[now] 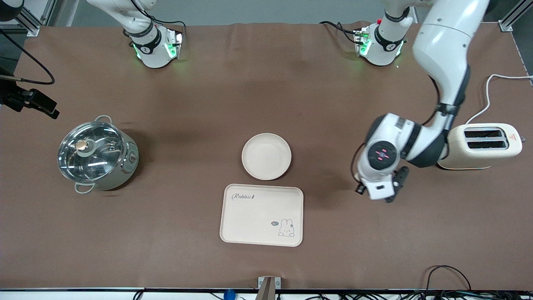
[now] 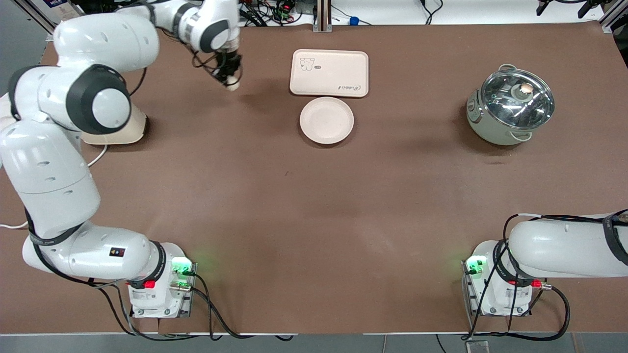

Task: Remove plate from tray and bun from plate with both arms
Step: 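Carry the bun with the left gripper toward the white toaster, then lower the bun onto the table and open the left gripper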

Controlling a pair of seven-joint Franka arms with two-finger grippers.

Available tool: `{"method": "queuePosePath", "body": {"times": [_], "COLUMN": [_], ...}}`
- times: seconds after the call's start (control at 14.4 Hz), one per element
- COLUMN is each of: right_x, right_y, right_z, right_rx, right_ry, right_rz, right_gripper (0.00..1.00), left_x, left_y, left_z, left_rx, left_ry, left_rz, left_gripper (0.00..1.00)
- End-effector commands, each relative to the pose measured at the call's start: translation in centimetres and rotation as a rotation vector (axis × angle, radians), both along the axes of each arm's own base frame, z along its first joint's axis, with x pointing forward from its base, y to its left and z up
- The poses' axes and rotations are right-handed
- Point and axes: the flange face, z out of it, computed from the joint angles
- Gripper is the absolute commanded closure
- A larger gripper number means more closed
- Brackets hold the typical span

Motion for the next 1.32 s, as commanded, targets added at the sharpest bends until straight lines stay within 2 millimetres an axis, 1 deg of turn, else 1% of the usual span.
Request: {"method": "queuePosePath", "body": {"times": [0.0, 0.07, 0.14, 0.21, 0.28, 0.35, 0.42, 0.49, 0.63, 0.77, 0.84, 0.91, 0.97, 1.04, 1.11, 1.18, 1.25], "right_x": [-0.4, -0.4, -0.5, -0.5, -0.5, -0.5, -0.5, -0.5, -0.4, -0.4, -0.3, -0.3, -0.3, -0.3, -0.3, -0.3, -0.3], "right_y": [0.1, 0.4, 0.4, 0.5, 0.9, 1.0, 1.1, 1.2, 1.1, 1.1, 1.3, 1.3, 1.3, 1.3, 1.3, 1.3, 1.4], "right_z": [0.0, 0.0, -0.1, -0.1, -0.1, -0.1, -0.1, 0.0, -0.1, -0.1, -0.1, 0.0, 0.0, 0.0, -0.1, 0.0, 0.1], "right_rx": [-0.021, -0.021, -0.021, -0.019, -0.020, -0.020, -0.020, -0.020, -0.020, -0.020, -0.020, -0.020, -0.020, -0.020, -0.020, -0.020, -0.020], "right_ry": [0.006, 0.007, 0.013, 0.016, 0.018, 0.018, 0.018, 0.016, 0.016, 0.013, 0.010, 0.007, 0.005, 0.007, 0.010, 0.007, 0.004], "right_rz": [0.002, 0.005, 0.003, 0.006, 0.012, 0.013, 0.013, 0.015, 0.014, 0.014, 0.017, 0.017, 0.017, 0.017, 0.019, 0.019, 0.020], "right_gripper": [0.00, 0.00, 0.00, 0.00, 0.00, 0.00, 0.00, 0.00, 0.00, 0.00, 0.00, 0.00, 0.00, 0.00, 0.00, 0.00, 0.00], "left_x": [-1.0, -1.3, -1.6, -1.5, -1.4, -1.3, -1.3, -1.3, -1.0, -0.8, -0.5, 0.0, 0.5, 0.6, 0.7, 0.6, 0.5], "left_y": [3.5, 3.6, 4.2, 5.6, 5.9, 5.8, 5.4, 5.1, 4.7, 4.7, 4.4, 4.5, 4.5, 4.0, 4.0, 4.5, 5.5], "left_z": [-3.9, -5.2, -6.2, -6.5, -6.4, -6.0, -5.7, -5.1, -3.5, 0.0, 2.7, 5.6, 8.2, 11.5, 15.2, 18.3, 20.9], "left_rx": [-0.021, -0.042, -0.057, -0.063, -0.063, -0.067, -0.066, -0.067, -0.071, -0.049, -0.037, -0.030, -0.051, -0.061, -0.060, -0.060, -0.054], "left_ry": [0.036, 0.019, 0.010, 0.004, 0.005, 0.003, 0.000, -0.003, -0.027, -0.035, -0.020, 0.009, 0.022, 0.022, 0.006, 0.007, 0.015], "left_rz": [-0.023, -0.028, -0.028, -0.020, -0.032, -0.053, -0.061, -0.065, -0.071, -0.103, -0.175, -0.252, -0.265, -0.317, -0.416, -0.515, -0.598], "left_gripper": [0.71, 0.70, 0.66, 0.57, 0.45, 0.24, 0.08, 0.00, 0.00, 0.00, 0.00, 0.00, 0.00, 0.00, 0.00, 0.00, 0.00]}}
